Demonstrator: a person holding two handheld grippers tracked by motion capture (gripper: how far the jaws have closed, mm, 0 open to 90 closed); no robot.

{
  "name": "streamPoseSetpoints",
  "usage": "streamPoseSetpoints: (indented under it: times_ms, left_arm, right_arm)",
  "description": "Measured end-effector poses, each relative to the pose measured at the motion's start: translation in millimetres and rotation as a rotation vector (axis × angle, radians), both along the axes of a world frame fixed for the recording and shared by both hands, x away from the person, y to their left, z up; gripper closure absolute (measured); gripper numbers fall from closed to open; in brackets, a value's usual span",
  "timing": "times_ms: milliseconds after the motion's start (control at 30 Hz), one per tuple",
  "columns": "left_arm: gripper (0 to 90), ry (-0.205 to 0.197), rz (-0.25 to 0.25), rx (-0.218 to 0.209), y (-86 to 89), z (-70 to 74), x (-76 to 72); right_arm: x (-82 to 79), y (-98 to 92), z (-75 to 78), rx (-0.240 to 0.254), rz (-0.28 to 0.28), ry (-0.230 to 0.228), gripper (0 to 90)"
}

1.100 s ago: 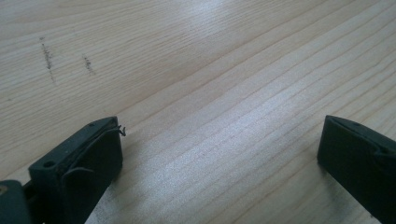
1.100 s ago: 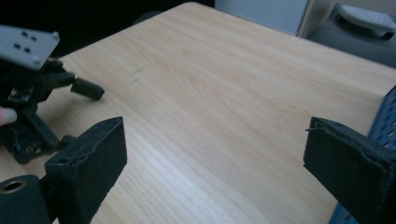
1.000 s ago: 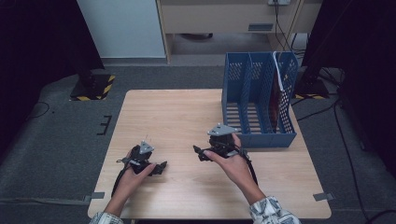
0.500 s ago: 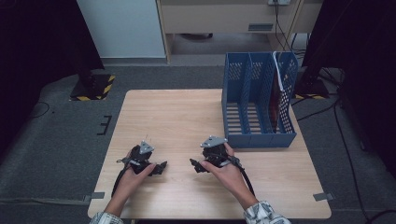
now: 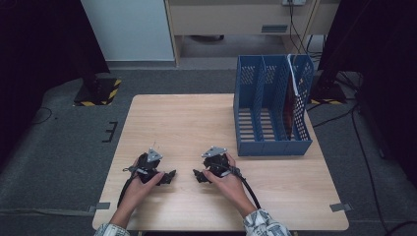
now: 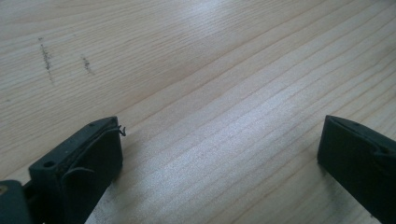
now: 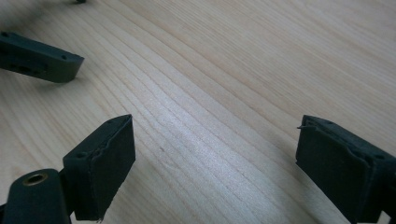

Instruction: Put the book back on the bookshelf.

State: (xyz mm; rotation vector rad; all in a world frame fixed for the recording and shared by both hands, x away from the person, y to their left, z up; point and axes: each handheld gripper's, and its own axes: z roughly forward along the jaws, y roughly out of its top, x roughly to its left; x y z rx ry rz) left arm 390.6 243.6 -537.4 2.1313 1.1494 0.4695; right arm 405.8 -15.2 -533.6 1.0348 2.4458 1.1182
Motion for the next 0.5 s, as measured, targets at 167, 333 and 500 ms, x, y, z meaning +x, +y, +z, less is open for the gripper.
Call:
streamPoseSetpoints:
  times_ms: [167,333,500]
  left_arm:
    - [0.0,0.0,0.0,0.0,0.0,0.0,0.0]
    - [0.0,0.0,-0.002,0.0,-0.2,0.0,0.2]
    - [0.0,0.0,-0.003,0.0,-0.3,0.0,0.3]
  right_arm:
    - [3.2,2.6,-4.7,0.004,-0.038,0.011,11.0]
    - [4.9,4.8,-5.0,-0.032,-0.058,-0.002,10.0]
    - [5.4,6.1,-5.5,-0.059,-0.069,-0.009,7.4]
